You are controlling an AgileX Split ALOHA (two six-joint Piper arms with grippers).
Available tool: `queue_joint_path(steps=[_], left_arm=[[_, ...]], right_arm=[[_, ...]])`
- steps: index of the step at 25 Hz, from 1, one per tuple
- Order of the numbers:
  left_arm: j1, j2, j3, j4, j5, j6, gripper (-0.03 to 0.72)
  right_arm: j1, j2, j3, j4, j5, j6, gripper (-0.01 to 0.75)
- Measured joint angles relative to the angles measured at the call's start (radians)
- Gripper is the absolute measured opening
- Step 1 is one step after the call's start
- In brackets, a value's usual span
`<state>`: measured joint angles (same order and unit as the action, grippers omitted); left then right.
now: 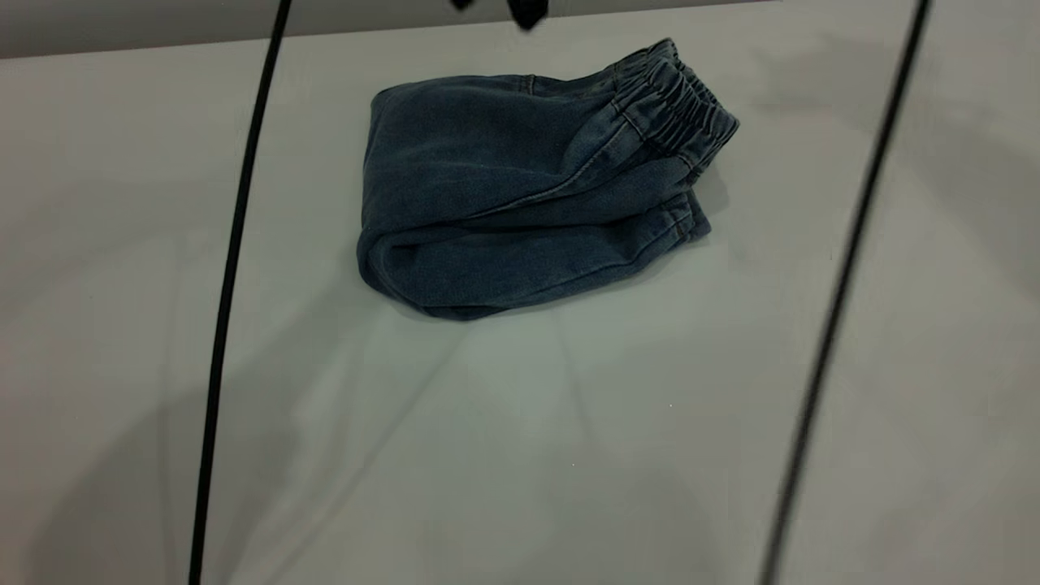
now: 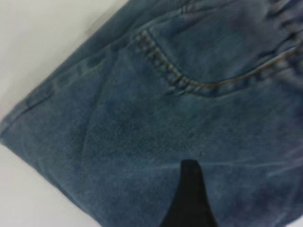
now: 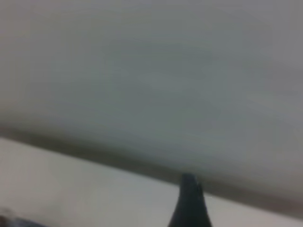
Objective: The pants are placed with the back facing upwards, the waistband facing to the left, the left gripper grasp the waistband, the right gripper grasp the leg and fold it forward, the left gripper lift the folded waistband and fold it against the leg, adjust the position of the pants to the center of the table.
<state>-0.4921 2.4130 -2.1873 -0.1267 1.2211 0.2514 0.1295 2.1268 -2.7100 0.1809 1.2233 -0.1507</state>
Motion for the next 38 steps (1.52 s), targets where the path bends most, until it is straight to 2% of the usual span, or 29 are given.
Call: queue_joint_path(steps=[9,20,29,38], left_arm=[[0.000,0.153,0.001,-0.002,-0.003,0.001,0.517],[-0.002,0.244,-0.003,0.057,-0.014,0.008,0.517],[0.002,0.222,0.002,0.252,0.015,0.020,0.517],[0.003,0.198,0.002,0.186,0.000,-0.067,0.517]], right_arm=[[0.000,-0.217,0.006,0.048,0.000,0.000,0.461],[0.000,-0.256,0.079,0.059,0.000,-0.007,0.461],[0.000,-0.256,0.083,0.059,-0.001,-0.008,0.461],[0.000,-0.259,0.083,0.060,-0.001,-0.008,0.461]])
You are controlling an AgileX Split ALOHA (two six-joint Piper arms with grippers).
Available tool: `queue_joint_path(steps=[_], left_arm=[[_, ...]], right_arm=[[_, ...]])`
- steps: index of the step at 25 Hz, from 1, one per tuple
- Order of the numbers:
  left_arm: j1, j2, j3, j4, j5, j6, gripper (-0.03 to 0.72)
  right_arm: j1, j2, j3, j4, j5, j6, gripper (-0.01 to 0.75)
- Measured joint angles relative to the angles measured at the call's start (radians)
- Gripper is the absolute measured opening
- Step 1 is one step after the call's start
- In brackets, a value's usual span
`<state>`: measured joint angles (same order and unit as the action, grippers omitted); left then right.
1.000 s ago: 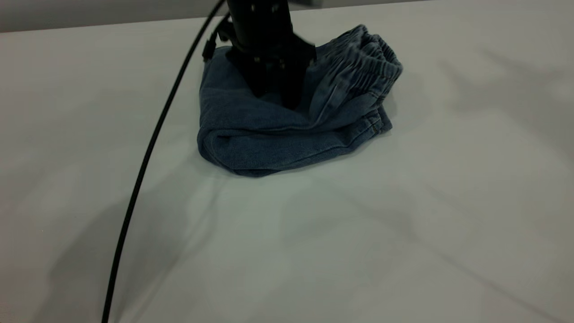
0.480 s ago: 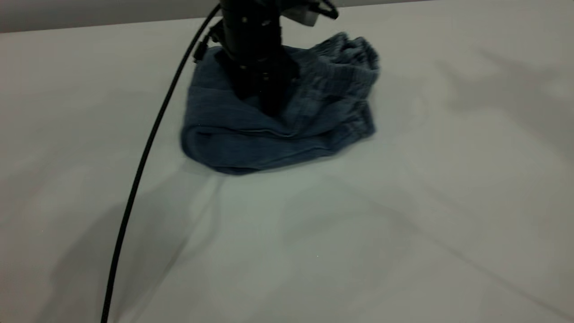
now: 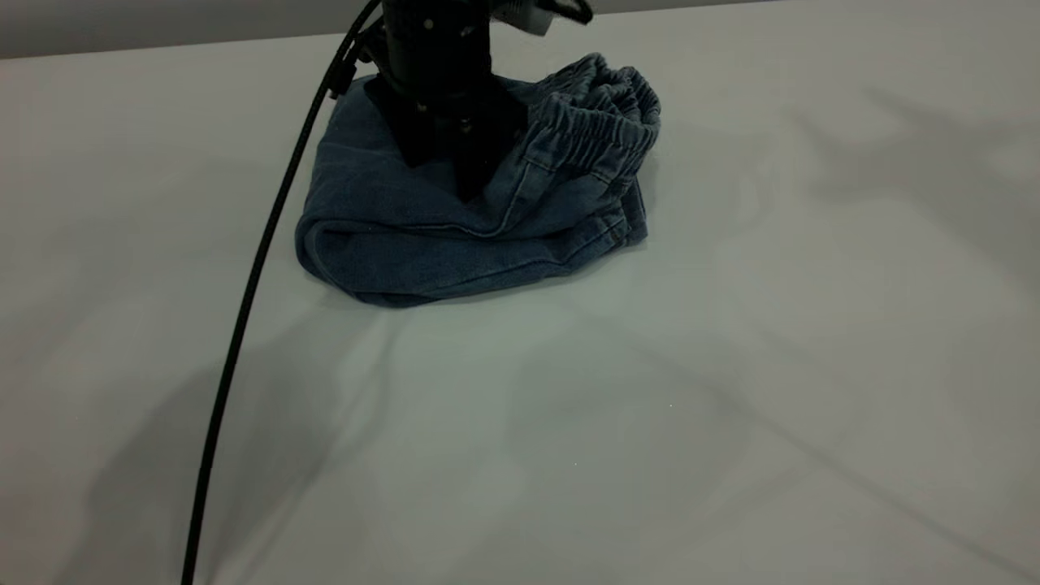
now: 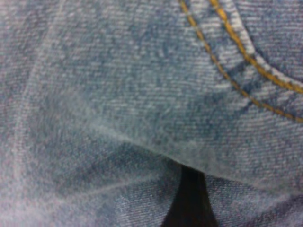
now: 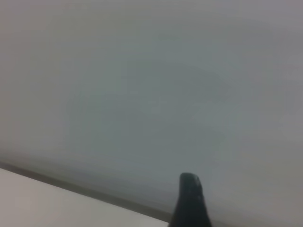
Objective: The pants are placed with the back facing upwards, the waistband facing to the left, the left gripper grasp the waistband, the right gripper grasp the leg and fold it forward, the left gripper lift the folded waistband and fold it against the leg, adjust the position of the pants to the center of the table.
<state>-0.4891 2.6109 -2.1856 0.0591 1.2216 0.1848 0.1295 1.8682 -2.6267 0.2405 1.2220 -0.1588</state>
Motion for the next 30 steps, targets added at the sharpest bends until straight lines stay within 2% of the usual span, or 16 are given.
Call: queue_joint_path(steps=[11,17,22,26,30], left_arm=[[-0.002,-0.201,0.000,-0.032,-0.001,-0.012,0.517],[-0.001,-0.348,0.000,0.033,0.003,-0.022,0.517],[-0.001,-0.485,0.000,0.094,0.004,-0.077,0.517],[-0.001,-0.616,0.033,0.085,0.004,-0.130,0.517],[-0.001,-0.755,0.136,0.069,0.004,-0.146,0.517]], right_arm=[[0.000,-0.064,0.000,0.024,0.000,0.001,0.461],[0.000,-0.166,0.035,0.077,-0.001,0.020,0.461],[0.000,-0.310,0.179,0.109,-0.001,0.017,0.461],[0.000,-0.457,0.367,0.154,-0.003,-0.019,0.461],[0.000,-0.605,0.577,0.234,-0.001,-0.074,0.461]])
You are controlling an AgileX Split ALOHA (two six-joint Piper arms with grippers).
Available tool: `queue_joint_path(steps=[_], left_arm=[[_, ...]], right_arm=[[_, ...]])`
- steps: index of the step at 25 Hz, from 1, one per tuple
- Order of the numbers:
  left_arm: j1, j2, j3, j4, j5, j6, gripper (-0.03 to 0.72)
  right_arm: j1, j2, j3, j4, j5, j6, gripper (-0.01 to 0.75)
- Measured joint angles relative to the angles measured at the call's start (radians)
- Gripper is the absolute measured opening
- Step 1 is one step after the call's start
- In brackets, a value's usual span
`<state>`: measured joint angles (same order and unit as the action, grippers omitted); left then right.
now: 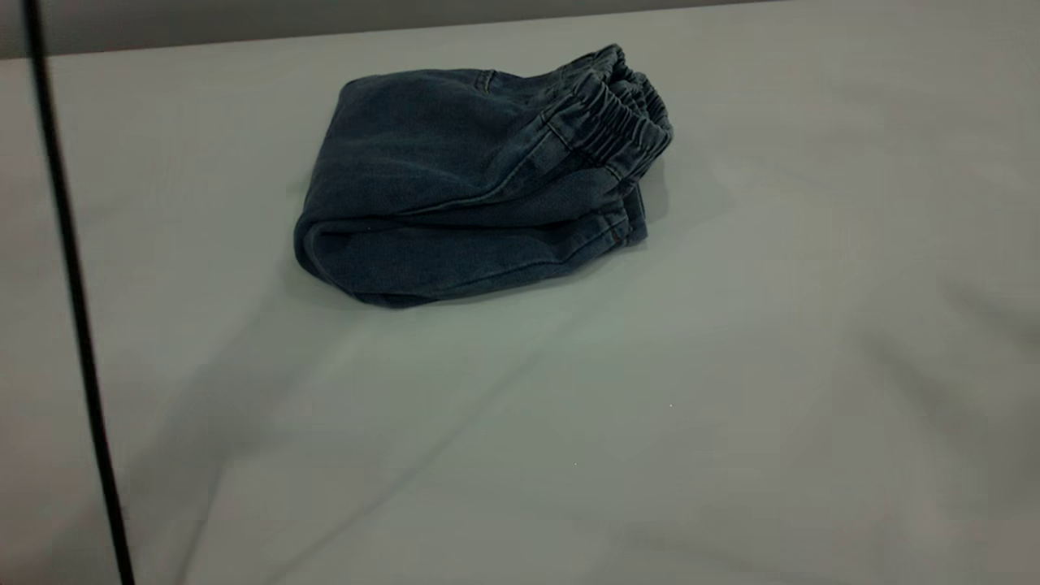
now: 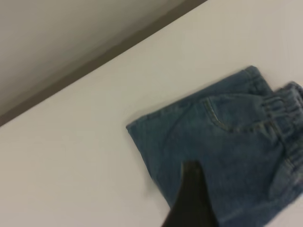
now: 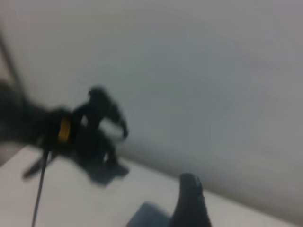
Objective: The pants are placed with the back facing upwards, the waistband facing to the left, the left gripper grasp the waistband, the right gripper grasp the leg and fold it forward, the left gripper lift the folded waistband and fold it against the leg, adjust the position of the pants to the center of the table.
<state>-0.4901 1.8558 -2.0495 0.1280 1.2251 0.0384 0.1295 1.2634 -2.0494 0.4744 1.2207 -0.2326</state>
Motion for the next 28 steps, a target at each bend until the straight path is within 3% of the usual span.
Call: queue_joint_path(steps=[15,28], left_arm=[[0.000,-0.580,0.561,-0.039,-0.003,0.006,0.517],[-0.001,-1.010,0.971,-0.128,-0.004,0.008,0.517]], right_arm=[[0.000,-0.521,0.661,0.105,-0.001,-0.040,0.461],[0.000,-0.954,1.088,-0.060,0.001,-0.059,0.461]])
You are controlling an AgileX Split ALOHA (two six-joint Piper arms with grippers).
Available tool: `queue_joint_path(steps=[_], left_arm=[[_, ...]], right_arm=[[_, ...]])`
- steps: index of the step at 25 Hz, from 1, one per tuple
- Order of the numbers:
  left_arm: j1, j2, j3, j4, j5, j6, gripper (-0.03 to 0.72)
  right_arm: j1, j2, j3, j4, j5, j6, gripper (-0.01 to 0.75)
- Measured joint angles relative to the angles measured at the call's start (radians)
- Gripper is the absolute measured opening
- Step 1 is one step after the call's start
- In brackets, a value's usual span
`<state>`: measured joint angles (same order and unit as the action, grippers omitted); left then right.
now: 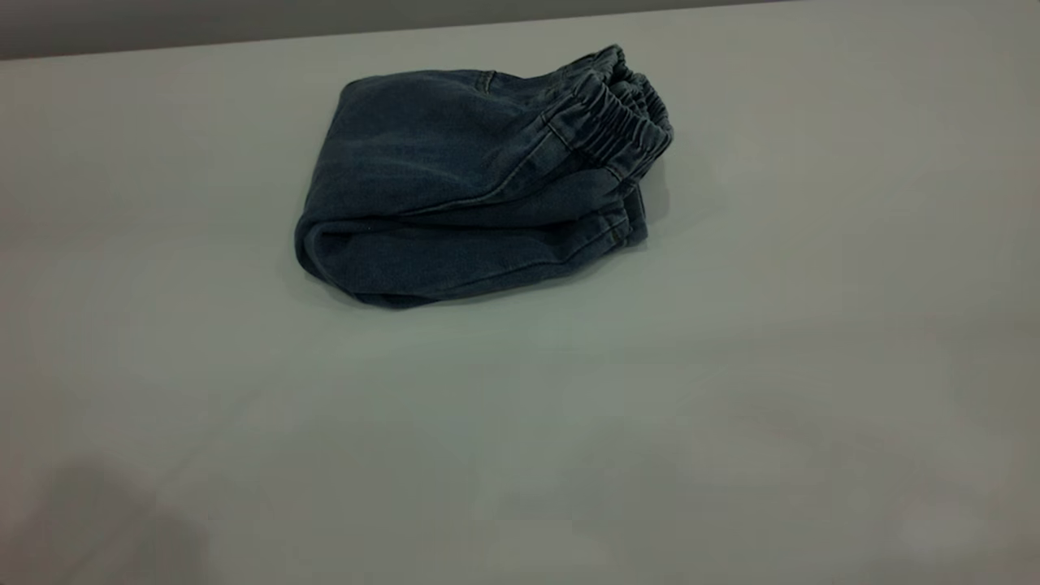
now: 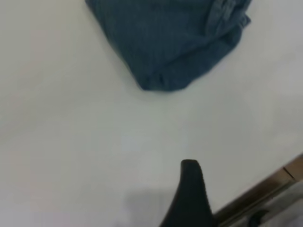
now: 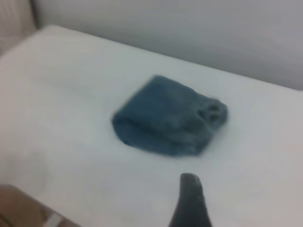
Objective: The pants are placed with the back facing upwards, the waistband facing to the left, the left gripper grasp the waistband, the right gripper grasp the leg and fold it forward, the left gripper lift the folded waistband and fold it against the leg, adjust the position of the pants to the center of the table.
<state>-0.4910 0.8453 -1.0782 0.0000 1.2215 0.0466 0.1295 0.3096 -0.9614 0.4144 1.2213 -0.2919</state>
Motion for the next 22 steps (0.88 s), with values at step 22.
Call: queue_joint_path(steps=[22], left_arm=[[0.000,-0.409,0.420,-0.045,-0.165,0.038,0.517]], right_arm=[[0.000,-0.311,0.437,-0.232,-0.119,0.091,0.461]])
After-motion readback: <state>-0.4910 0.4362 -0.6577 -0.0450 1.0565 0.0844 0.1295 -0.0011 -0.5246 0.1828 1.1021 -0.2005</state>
